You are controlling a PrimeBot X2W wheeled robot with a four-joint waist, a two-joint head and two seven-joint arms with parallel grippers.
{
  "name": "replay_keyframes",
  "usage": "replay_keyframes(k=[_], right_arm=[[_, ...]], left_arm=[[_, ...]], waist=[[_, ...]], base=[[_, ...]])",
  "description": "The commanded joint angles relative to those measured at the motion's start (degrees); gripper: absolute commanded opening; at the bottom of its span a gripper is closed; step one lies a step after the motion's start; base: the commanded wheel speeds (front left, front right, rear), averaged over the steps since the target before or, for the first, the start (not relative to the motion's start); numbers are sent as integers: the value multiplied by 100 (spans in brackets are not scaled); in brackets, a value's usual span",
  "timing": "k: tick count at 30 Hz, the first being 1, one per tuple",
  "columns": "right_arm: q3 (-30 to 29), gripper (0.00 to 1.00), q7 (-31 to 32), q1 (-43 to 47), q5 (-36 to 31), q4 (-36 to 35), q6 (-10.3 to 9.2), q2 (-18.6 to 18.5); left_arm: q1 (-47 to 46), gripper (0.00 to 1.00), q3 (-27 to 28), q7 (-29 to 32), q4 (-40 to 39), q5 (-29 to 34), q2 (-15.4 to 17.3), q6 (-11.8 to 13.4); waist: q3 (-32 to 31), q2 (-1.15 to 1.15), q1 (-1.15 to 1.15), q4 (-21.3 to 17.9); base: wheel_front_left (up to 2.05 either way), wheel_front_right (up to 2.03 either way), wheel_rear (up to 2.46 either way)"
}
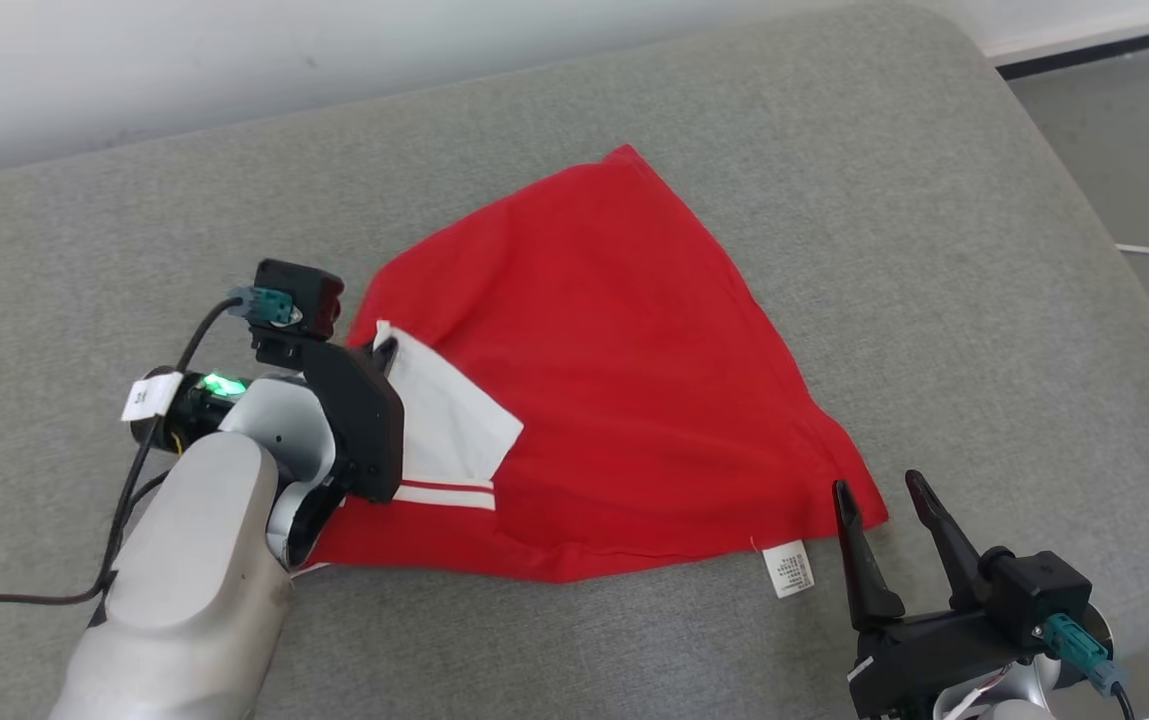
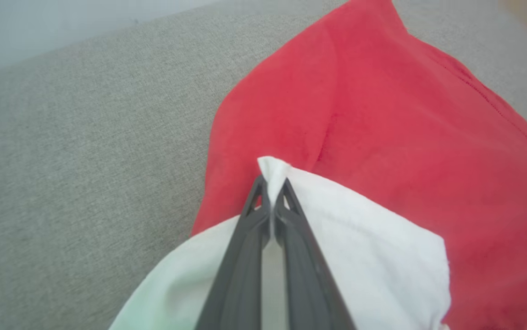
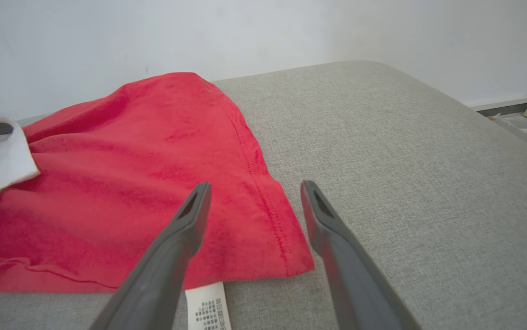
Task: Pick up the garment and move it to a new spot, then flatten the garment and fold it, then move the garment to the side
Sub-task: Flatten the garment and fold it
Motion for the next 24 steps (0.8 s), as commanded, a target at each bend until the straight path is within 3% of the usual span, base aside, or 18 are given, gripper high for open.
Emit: replay_keyframes(k=[1, 8, 16, 24], right_arm=[[-7, 100, -17, 15, -4, 9, -15, 21], [-176, 100, 44, 96, -74, 2, -15, 12], [-270, 100, 151, 327, -23, -79, -15, -47], [-201, 100, 278, 482, 5, -127, -15, -27]], left_arm=[[57, 0, 35, -78, -59, -43, -8, 6], [518, 0, 194, -607, -710, -347, -97, -22], [2030, 0, 131, -656, -2132, -489, 105, 112], [3404, 0, 280, -454, -3080, -620, 404, 527]], waist=[[-42, 0, 0, 69], [-232, 0, 0, 502], [-553, 0, 0, 1099], [-885, 0, 0, 1390]], base=[[0, 0, 0], [0, 0, 0], [0, 0, 0], [0, 0, 0]])
